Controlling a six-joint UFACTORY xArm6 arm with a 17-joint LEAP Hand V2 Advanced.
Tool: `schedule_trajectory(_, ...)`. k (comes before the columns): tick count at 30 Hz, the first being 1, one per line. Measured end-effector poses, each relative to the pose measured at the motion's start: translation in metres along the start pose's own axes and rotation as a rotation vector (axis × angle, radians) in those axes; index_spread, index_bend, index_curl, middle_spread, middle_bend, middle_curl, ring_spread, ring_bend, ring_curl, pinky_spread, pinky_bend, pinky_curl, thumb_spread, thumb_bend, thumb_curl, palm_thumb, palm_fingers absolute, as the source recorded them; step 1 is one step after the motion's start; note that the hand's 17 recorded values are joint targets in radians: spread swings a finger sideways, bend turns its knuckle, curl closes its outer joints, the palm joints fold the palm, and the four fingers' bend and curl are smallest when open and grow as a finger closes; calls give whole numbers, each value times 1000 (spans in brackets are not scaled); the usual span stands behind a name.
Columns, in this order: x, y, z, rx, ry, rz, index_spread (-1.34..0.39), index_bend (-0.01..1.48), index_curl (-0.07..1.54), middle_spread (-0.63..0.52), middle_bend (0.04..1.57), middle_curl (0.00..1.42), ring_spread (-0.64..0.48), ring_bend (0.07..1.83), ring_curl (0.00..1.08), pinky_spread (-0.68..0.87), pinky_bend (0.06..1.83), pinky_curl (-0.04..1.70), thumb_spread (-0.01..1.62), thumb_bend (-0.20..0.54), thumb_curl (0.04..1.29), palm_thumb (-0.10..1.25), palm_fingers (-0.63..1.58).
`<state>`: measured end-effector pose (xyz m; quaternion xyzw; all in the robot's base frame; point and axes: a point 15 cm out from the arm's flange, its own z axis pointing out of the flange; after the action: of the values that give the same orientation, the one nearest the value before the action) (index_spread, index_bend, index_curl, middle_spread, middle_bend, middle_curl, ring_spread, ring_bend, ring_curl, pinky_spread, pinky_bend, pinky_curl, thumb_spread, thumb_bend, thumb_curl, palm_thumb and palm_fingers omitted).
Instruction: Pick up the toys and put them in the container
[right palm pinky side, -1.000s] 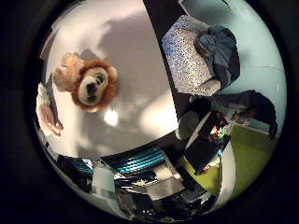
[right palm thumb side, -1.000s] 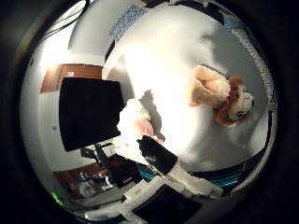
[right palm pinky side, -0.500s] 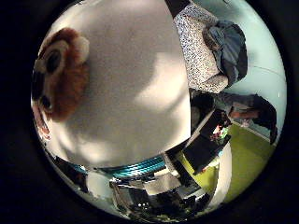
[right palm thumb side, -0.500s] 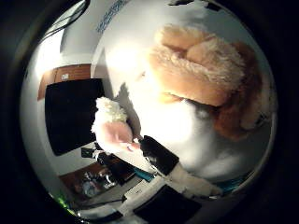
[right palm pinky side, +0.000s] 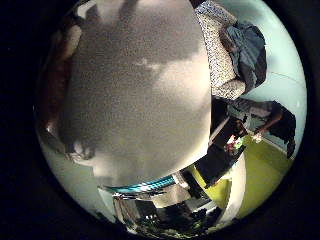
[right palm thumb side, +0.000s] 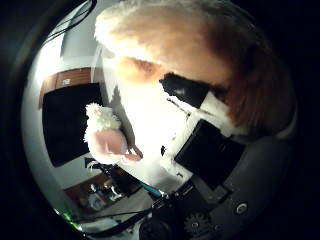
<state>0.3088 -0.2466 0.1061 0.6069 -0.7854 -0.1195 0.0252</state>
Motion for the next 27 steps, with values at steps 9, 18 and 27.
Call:
schedule_trajectory(9, -1, 5, -27, 20, 39, -26, -335, 972, 804, -228, 1187, 824, -260, 1312, 637, -295, 1277, 641, 1068, -2, 451, 931, 1163)
schedule_trajectory(18, -33, 63, -81, -82, 12, -54, -253, 1074, 876, -181, 1289, 884, -235, 1375, 730, -216, 1328, 807, 1090, -12, 544, 1031, 1058)
schedule_trajectory(27, -79, 90, -200, -10, 84, -152, -240, 1069, 898, -171, 1292, 894, -241, 1353, 778, -219, 1263, 925, 1094, -12, 596, 1031, 1044)
